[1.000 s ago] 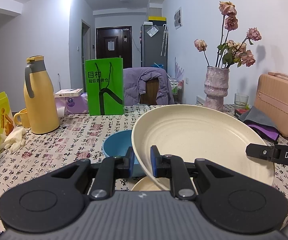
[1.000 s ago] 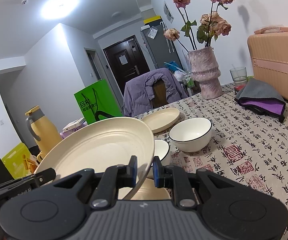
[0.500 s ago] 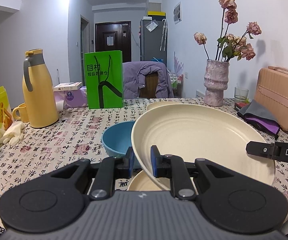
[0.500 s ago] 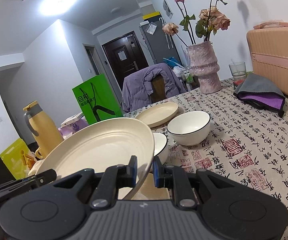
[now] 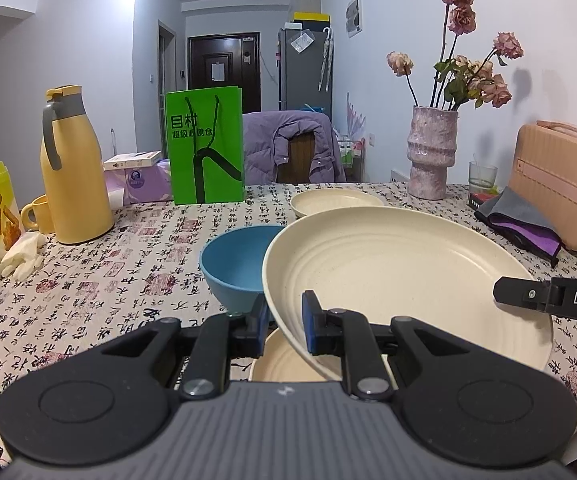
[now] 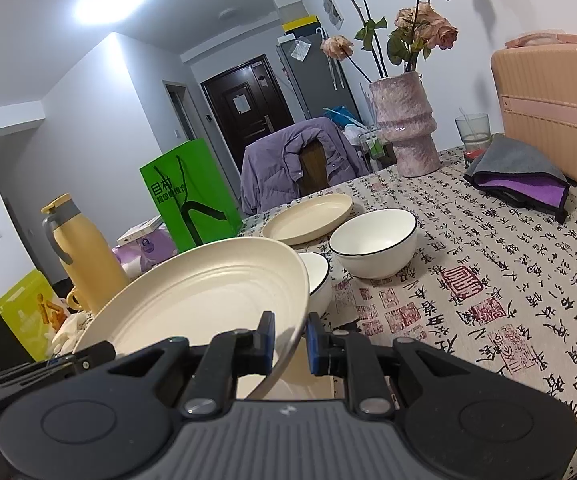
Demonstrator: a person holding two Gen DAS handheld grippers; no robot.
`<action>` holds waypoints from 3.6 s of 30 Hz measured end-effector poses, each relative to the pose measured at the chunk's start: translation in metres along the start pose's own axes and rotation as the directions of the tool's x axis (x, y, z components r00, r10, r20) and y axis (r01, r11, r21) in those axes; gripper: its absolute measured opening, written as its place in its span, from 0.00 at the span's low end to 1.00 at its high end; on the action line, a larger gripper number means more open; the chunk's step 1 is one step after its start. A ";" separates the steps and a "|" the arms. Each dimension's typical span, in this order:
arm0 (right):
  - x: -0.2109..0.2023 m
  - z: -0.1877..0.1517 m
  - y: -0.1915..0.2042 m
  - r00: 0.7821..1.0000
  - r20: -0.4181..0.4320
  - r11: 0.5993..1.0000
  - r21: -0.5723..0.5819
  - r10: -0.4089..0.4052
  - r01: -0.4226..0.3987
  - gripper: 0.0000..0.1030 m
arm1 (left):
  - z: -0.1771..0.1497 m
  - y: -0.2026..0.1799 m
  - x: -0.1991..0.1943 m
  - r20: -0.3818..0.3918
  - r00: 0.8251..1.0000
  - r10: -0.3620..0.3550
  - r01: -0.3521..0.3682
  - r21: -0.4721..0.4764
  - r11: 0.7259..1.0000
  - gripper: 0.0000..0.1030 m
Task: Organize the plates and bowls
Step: 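Lower both held cream plates onto the table beside the blue bowl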
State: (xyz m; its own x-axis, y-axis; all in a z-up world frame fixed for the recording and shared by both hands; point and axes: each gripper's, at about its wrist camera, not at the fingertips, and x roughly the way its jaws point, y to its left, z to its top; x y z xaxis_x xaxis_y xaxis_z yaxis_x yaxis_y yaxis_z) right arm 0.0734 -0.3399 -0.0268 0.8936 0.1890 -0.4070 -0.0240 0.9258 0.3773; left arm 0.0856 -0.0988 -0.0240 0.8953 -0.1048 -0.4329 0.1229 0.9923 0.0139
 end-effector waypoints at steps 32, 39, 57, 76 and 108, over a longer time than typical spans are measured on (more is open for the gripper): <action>0.017 -0.020 -0.004 0.997 -0.076 1.000 -0.025 -0.013 0.011 0.16 | -0.024 0.004 0.013 -0.060 0.998 0.009 -0.008 0.005 1.000 0.17; 0.023 -0.026 -0.004 0.995 -0.102 0.999 -0.035 -0.020 0.017 0.16 | -0.030 0.005 0.017 -0.078 0.997 0.014 -0.014 0.007 1.000 0.17; 0.033 -0.035 -0.004 0.989 -0.141 0.998 -0.054 -0.036 0.029 0.16 | -0.039 0.007 0.024 -0.111 0.994 0.018 -0.016 0.018 1.000 0.18; 0.040 -0.044 -0.001 0.987 -0.143 0.994 -0.093 -0.071 0.058 0.15 | -0.046 0.003 0.032 -0.116 0.993 0.037 -0.032 0.043 0.999 0.18; 0.044 -0.056 0.020 0.982 -0.084 0.947 -0.291 -0.168 0.137 0.15 | -0.057 0.001 0.042 -0.138 0.988 0.067 -0.056 0.082 0.995 0.19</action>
State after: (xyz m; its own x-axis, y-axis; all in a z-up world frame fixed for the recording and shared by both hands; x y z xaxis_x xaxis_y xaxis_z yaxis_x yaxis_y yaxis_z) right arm 0.0868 -0.2948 -0.0837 0.8442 0.0574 -0.5330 -0.0303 0.9978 0.0594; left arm 0.0991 -0.0990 -0.0936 0.8339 -0.0282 -0.5512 0.1076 0.9878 0.1122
